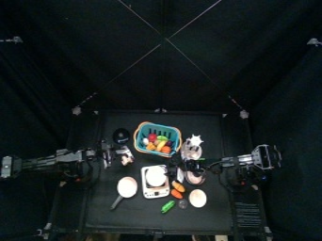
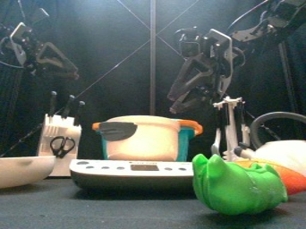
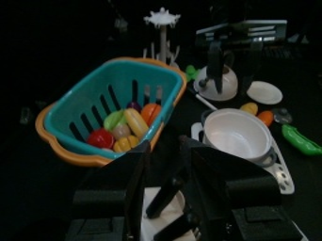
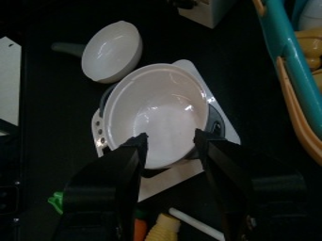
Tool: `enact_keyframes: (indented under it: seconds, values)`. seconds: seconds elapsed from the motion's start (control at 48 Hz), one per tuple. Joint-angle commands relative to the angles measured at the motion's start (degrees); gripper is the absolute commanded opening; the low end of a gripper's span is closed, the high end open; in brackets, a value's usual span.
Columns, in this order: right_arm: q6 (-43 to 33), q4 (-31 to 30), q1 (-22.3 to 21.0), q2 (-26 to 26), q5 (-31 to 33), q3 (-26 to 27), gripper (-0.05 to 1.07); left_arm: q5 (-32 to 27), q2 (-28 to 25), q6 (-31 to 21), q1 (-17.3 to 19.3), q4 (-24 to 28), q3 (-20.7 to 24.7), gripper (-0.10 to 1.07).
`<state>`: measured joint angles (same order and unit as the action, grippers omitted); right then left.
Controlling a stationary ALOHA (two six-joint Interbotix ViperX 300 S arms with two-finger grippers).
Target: Place pot below pan
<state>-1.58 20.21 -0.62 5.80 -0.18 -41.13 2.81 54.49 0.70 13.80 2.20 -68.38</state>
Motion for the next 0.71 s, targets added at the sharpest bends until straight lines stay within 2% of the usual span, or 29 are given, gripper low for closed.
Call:
enact_keyframes:
  seconds: [0.0,0.083,0.25,0.417,0.688]
  values:
    - [0.2,-0.1,-0.6,-1.1,1.9,3.2,0.81,0.8,-0.2,0.2,-0.1,0.2,0.8,0.74]
    - [0.4,-0.9,-1.1,-3.1,3.3,5.4,0.81,0.8,-0.2,0.2,-0.1,0.1,0.7,0.74]
    - [0.2,-6.9,-2.4,-6.5,6.9,9.7,0.81,0.7,-0.2,0.2,0.0,0.1,0.4,0.74]
    - [0.2,-9.3,-2.8,-7.5,9.1,12.1,0.81,0.1,-0.2,0.2,0.1,0.1,0.4,0.74]
    - [0.4,-10.7,-3.7,-7.1,9.6,13.4,0.81,-0.7,-0.2,0.2,0.4,0.0,0.4,0.74]
